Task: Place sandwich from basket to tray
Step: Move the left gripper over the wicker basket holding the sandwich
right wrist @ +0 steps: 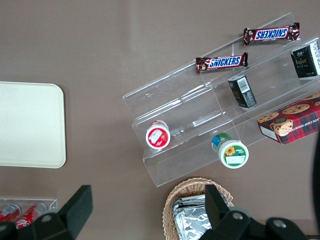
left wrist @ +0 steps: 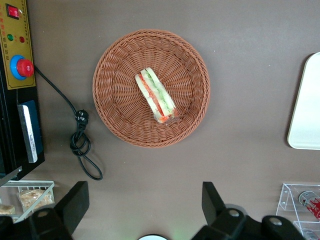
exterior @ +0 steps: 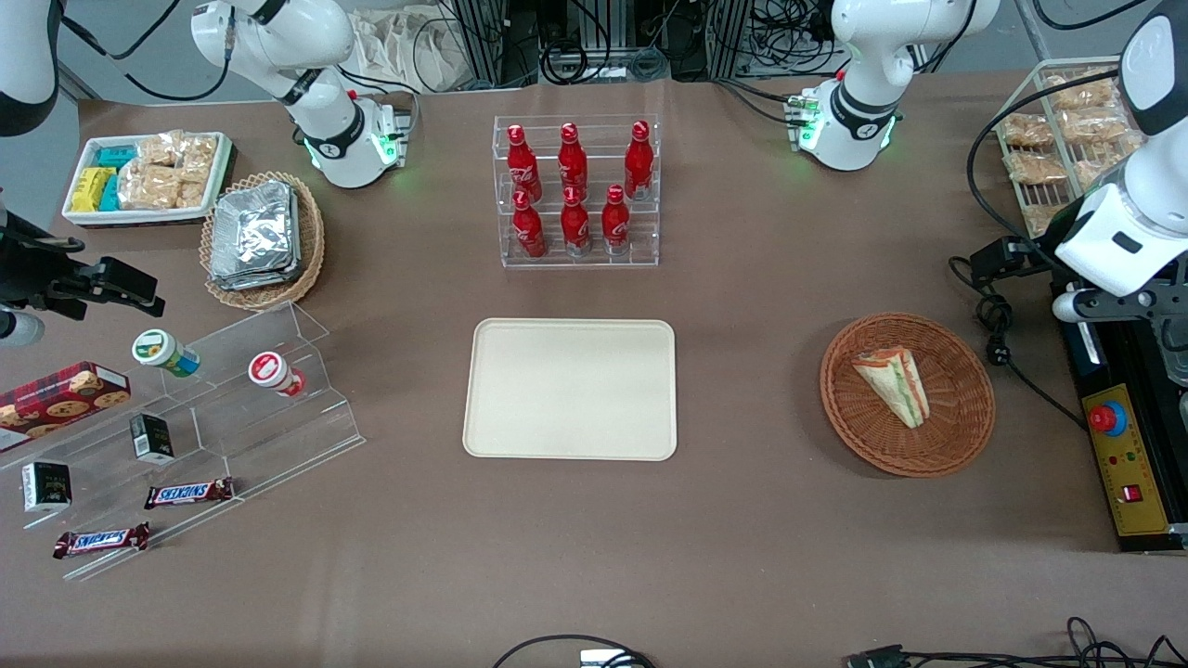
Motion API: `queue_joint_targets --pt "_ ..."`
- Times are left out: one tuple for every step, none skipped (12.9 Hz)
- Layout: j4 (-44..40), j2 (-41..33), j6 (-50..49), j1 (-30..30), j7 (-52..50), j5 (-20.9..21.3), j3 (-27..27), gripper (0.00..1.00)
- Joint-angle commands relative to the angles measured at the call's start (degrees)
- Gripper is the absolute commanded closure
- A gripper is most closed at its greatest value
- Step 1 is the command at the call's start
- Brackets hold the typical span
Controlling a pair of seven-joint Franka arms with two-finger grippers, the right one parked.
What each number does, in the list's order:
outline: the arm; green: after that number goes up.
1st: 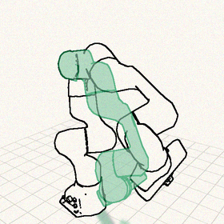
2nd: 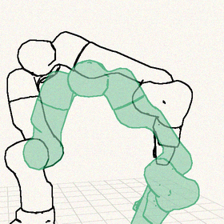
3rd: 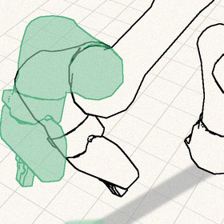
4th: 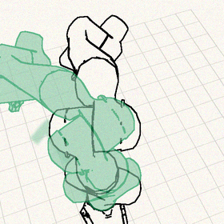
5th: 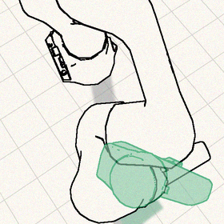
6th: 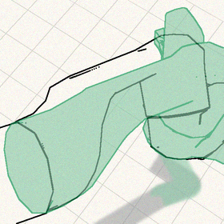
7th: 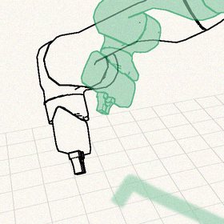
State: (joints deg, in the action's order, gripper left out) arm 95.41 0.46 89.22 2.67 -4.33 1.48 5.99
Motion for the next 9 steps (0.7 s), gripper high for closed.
queue_joint_targets --pt "-0.9 0.2 -0.6 0.4 0.2 -0.4 0.2 0.00" --pt "-1.1 0.3 -0.6 0.4 0.2 -0.4 0.2 0.00" --pt "-1.1 0.3 -0.6 0.4 -0.1 -0.4 0.2 0.00" --pt "-1.1 0.3 -0.6 0.3 -0.2 -0.4 0.2 0.00" --pt "-1.1 0.3 -0.6 0.4 -0.2 -0.4 0.2 0.00" --pt "-1.0 0.3 -0.6 0.4 -0.2 -0.4 0.2 0.00" --pt "-1.0 0.3 -0.5 0.4 -0.2 -0.4 0.2 0.00" --pt "-1.0 0.4 -0.5 0.4 -0.3 -0.4 0.2 0.00" --pt "-0.9 0.4 -0.4 0.4 -0.3 -0.4 0.2 0.00"
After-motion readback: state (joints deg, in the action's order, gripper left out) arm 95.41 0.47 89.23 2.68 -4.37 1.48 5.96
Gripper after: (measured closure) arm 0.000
